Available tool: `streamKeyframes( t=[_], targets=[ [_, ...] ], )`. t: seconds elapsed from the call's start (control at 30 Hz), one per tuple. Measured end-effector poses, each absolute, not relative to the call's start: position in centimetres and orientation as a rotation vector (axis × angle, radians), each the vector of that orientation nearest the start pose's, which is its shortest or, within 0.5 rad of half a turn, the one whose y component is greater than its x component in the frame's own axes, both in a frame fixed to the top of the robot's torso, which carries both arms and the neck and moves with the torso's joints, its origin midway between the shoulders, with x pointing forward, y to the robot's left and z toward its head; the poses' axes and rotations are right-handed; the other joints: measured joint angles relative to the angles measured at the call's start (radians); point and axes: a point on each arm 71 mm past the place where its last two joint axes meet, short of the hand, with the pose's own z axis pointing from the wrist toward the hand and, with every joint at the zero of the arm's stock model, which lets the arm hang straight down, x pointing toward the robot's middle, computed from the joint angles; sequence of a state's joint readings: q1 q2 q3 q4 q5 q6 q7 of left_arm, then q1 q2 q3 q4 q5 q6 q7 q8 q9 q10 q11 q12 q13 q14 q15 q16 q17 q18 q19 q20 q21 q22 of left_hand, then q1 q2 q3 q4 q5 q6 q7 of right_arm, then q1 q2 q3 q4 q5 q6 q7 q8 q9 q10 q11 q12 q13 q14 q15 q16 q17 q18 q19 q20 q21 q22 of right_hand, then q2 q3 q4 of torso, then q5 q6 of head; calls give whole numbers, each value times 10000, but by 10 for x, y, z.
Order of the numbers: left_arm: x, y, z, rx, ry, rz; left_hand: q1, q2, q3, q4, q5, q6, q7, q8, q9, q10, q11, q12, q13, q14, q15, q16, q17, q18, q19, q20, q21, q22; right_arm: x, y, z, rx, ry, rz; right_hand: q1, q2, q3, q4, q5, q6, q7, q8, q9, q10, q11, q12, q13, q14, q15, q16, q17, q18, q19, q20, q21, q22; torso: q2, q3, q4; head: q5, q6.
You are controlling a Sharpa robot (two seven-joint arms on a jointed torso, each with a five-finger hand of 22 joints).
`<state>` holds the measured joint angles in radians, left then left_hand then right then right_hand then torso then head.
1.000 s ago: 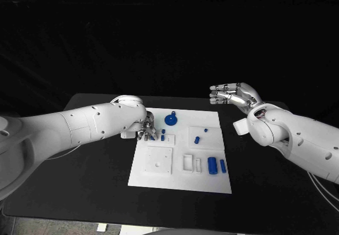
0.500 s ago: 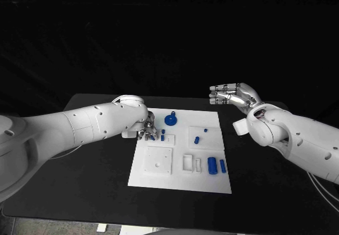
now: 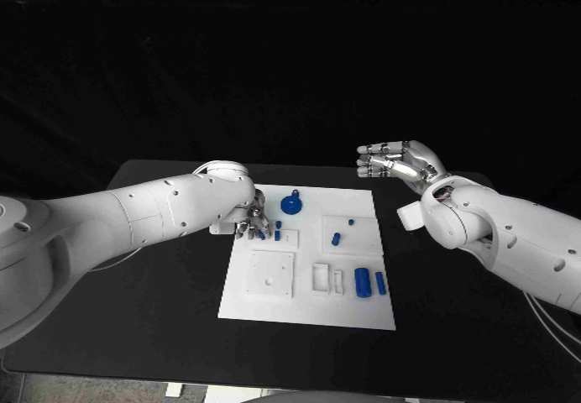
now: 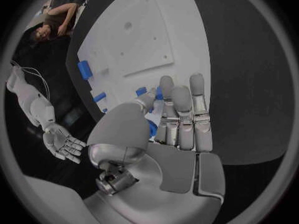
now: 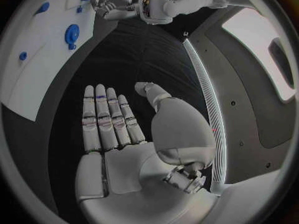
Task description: Assemble the parts on the task board
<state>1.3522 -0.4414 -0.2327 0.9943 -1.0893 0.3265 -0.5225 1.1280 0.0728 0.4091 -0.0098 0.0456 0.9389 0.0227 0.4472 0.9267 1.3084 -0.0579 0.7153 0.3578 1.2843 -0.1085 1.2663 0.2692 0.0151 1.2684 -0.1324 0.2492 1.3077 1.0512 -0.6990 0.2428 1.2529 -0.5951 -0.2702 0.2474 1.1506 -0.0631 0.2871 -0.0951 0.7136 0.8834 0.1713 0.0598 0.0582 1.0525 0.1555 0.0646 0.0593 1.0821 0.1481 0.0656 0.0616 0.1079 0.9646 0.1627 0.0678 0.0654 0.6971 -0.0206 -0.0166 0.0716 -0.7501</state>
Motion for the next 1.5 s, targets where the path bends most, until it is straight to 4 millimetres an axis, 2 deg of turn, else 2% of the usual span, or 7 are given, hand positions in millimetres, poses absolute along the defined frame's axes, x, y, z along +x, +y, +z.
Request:
streamKeyframes(
  t=[0.43,1.5],
  targets=[
    [561,175,-231,-99,24214,-733,0,0,-36,-36,-4,-24,24,-34,-288,-2,1,0,-23,0,0,0,-8,1,0,0,0,-1,539,-219,-178,7221,14527,12929,0,0,0,0,0,0,0,0,0,0,0,0,0,2,-2,0,0,0,0,0,0,0,-10,-4,12,-14,-11],
    [559,176,-231,-283,24264,-453,12,12,-77,-77,-1,-9,20,-5,-486,10,12,-1,-42,0,0,37,-7,0,0,0,0,4,539,-220,-178,7227,14528,12920,1,-1,1,-1,-2,1,0,0,0,0,0,0,0,3,-3,0,0,-1,0,-1,0,0,-5,-4,6,9,-14]
  ],
)
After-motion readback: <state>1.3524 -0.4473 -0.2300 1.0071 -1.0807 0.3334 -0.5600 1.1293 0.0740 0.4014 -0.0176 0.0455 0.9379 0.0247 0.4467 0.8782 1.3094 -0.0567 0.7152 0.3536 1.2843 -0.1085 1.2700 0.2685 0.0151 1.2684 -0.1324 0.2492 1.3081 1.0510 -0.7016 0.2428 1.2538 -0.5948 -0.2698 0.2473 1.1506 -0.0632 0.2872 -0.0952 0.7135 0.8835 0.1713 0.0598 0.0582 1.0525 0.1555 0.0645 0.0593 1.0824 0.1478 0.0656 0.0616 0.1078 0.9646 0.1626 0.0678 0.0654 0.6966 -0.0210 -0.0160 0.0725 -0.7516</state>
